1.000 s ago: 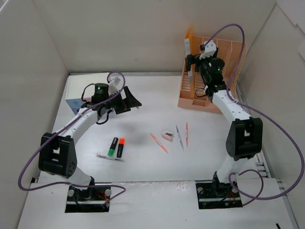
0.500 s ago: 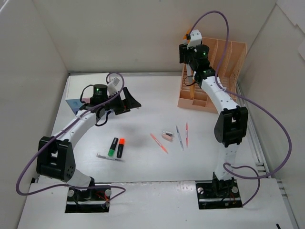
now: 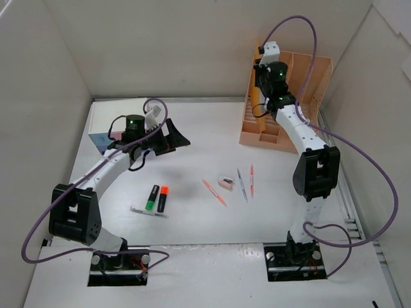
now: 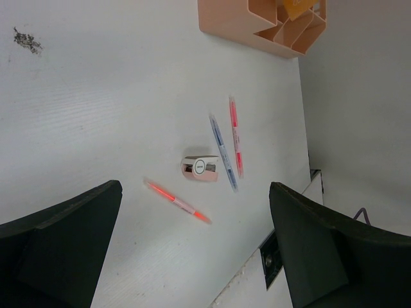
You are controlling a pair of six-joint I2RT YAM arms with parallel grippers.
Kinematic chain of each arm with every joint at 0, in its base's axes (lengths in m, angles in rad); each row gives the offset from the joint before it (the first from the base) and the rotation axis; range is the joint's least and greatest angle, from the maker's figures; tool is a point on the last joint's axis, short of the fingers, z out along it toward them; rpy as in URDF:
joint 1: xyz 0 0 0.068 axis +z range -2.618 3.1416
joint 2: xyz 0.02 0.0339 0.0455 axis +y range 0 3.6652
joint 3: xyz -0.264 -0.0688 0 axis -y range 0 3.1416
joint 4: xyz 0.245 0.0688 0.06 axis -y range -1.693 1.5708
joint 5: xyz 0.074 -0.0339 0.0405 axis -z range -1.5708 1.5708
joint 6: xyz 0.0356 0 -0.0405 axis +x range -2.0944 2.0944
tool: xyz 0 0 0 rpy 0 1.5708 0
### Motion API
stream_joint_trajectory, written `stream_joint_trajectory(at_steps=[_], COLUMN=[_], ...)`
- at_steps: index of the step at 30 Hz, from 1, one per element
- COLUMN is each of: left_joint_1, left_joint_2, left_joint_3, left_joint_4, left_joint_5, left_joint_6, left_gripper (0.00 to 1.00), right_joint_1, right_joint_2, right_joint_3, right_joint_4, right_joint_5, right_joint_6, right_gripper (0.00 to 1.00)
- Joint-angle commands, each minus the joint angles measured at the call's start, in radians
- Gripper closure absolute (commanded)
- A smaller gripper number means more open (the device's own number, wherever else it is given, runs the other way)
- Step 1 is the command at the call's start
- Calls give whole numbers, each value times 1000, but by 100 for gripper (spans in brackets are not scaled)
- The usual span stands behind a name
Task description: Organize the desk
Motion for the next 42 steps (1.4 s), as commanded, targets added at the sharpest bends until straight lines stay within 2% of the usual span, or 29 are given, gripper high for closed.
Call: stream_joint_trajectory(at_steps=[1,5,13,20,32,42], left_joint_1=[-4,-4,-4,-4,-4,-4], left_joint_2=[-53,-51,-62,-74,-76,-77], left_joint_3=[11,7,5,7,23,30], left_joint_4=[85,91,76,56,-9,-21], left_joint_5=[22,23,20,14,-4,-23], left_joint_6=[3,2,8,14,29,23], left_gripper=[5,5,5,5,5,5], right_joint_1=[-17,-19,-10,15,13,-22], right_joint_2=[-162,-181,-129,-49,32,58], right_joint_3=[-62,-121,-89,-52,-120,-169], right_joint_4=[268,359,462,525,660,698], right_joint_5=[-31,-32,8,118,104,89], right_joint_6=[58,54,71,43,-1,-6], right_gripper=[100,100,100,100,100,100])
